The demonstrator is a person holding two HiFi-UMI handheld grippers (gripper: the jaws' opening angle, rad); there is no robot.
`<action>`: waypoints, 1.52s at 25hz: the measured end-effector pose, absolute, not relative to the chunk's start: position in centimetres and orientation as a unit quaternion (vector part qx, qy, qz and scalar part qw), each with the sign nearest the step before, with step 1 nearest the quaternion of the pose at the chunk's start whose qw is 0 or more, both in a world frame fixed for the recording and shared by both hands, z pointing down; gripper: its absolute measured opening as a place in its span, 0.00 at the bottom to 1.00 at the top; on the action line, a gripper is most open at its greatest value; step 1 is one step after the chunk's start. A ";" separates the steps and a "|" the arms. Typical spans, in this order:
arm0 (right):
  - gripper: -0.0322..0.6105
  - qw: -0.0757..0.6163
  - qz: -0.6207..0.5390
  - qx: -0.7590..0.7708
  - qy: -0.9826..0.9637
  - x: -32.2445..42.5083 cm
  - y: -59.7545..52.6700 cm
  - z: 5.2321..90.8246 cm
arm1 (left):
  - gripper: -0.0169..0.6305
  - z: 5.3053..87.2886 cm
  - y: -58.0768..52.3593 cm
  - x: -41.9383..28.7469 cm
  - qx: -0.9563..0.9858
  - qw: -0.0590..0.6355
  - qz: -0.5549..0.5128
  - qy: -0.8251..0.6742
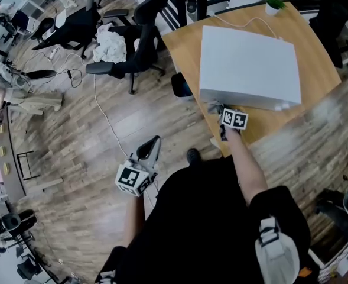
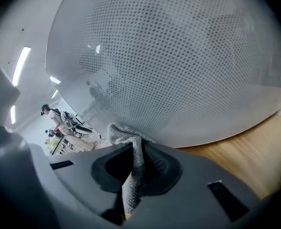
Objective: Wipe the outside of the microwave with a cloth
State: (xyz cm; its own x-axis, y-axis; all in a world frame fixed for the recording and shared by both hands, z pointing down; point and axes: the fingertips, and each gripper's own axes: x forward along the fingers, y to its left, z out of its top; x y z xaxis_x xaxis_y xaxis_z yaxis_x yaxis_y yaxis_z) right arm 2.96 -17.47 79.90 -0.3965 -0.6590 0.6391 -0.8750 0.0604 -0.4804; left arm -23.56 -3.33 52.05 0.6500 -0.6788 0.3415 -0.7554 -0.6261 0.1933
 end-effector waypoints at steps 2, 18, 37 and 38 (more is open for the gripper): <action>0.08 0.127 0.430 0.538 -0.714 4.2 -17.2 79.7 | 0.03 51.5 -3.7 -22.7 0.896 0.158 0.115 -0.400; 0.08 0.138 0.434 0.555 -0.696 12.6 -15.8 80.0 | 0.03 51.1 -3.7 -16.1 0.897 0.167 0.116 -0.393; 0.08 0.148 0.441 0.562 -0.684 20.4 -14.5 80.9 | 0.03 50.5 -4.9 -9.1 0.904 0.162 0.112 -0.380; 0.08 0.149 0.440 0.562 -0.684 20.9 -14.4 80.9 | 0.03 50.4 -4.9 -8.6 0.905 0.161 0.113 -0.378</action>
